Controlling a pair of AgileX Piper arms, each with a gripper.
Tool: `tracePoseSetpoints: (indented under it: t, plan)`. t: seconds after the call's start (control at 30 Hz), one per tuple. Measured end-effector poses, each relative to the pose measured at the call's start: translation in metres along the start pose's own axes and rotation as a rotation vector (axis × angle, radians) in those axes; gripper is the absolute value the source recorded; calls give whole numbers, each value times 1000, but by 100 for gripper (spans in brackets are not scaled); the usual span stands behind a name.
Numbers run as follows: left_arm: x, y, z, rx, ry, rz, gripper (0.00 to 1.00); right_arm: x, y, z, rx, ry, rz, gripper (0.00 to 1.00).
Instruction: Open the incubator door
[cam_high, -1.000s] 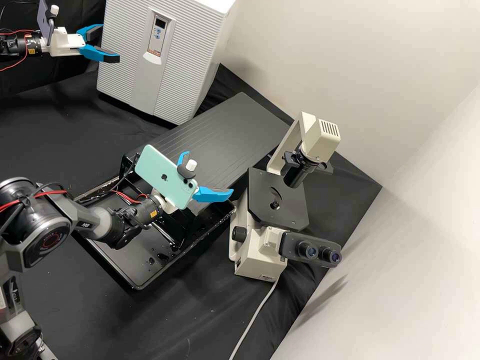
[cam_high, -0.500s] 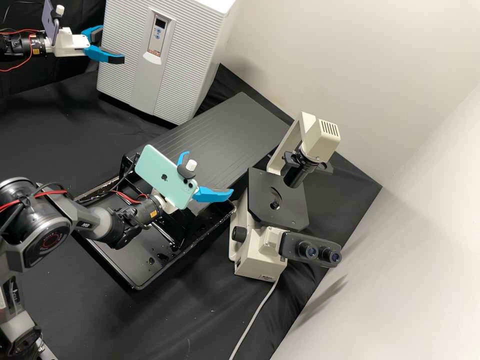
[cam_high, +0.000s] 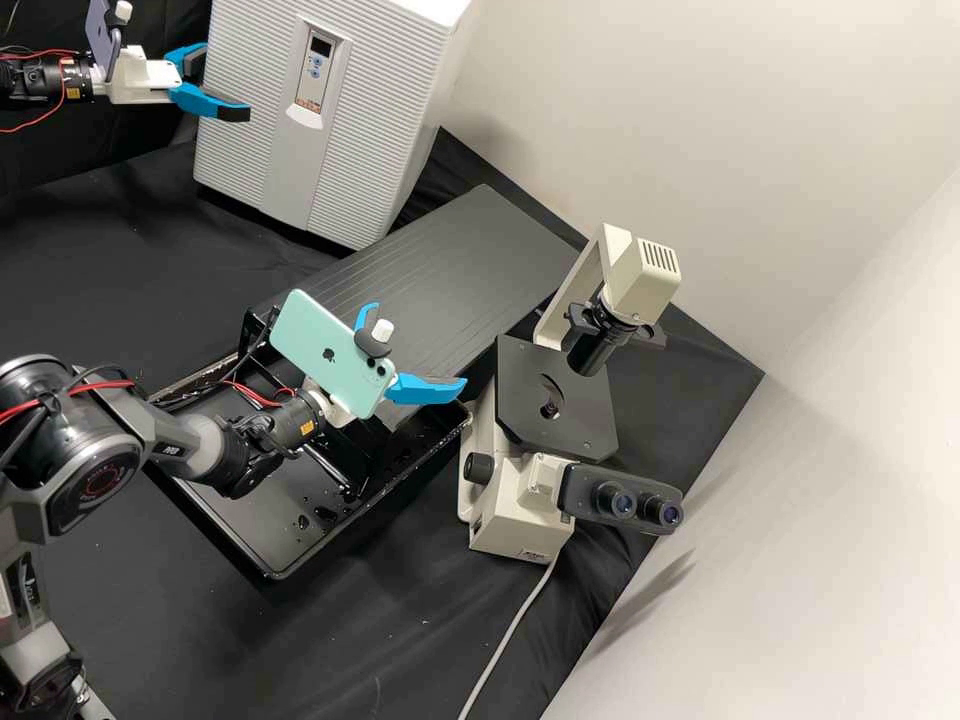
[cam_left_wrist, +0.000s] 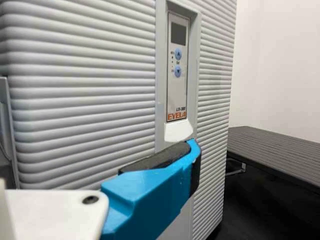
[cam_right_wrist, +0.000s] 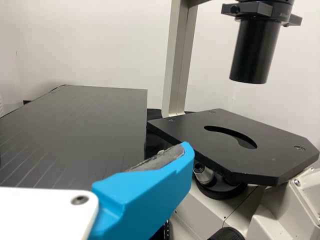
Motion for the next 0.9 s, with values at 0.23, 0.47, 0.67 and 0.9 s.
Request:
tracePoseSetpoints:
  t: [0.23, 0.47, 0.67, 0.9]
  plan:
    - [-5, 5, 8, -6, -15, 13, 100, 0, 0, 0, 0, 0, 0, 100]
    - [-6, 11, 17, -14, -27, 32, 100, 0, 0, 0, 0, 0, 0, 100]
    - [-6, 14, 21, -11, -28, 33, 100, 0, 0, 0, 0, 0, 0, 100]
    - [-6, 13, 22, -19, -28, 38, 100, 0, 0, 0, 0, 0, 0, 100]
